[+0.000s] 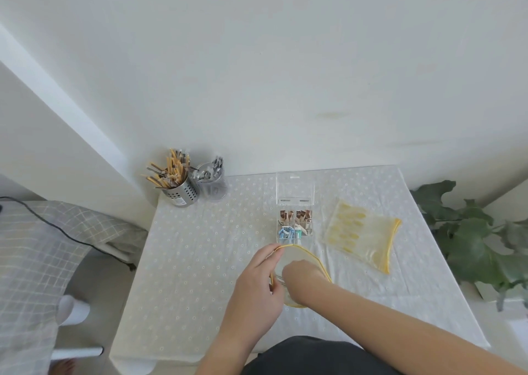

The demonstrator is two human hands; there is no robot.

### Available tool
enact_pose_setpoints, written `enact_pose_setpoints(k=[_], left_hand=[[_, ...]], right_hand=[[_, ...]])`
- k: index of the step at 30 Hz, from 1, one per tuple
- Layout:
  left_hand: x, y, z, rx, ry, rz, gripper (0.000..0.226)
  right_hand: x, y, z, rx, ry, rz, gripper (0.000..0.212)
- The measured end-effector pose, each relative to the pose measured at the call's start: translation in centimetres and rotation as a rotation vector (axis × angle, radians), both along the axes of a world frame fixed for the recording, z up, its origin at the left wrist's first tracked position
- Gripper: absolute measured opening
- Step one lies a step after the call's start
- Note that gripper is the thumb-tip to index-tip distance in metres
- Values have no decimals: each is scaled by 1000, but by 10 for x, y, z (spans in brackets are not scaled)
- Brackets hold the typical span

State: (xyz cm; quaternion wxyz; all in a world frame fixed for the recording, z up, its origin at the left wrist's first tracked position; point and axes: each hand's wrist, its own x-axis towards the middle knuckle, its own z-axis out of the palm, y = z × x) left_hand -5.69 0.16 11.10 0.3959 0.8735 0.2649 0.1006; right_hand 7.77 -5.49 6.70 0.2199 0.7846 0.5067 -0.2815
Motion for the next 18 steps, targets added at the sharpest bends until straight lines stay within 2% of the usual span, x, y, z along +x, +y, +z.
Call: enact_pose_setpoints(k=[6, 12, 16, 18], left_hand=[[0, -5, -3, 21, 12, -24, 62], [1, -7, -1, 38, 18, -25, 63], [2, -7, -3, 55, 21, -37, 63], [2, -8, -5, 59, 27, -41, 63]], right_hand=[[-3, -7, -24, 41, -22, 9, 26], [-6, -8, -44, 168, -17, -5, 43], [-11, -9, -42, 215, -8, -41, 37], [-10, -12, -43, 214, -7, -80, 42]])
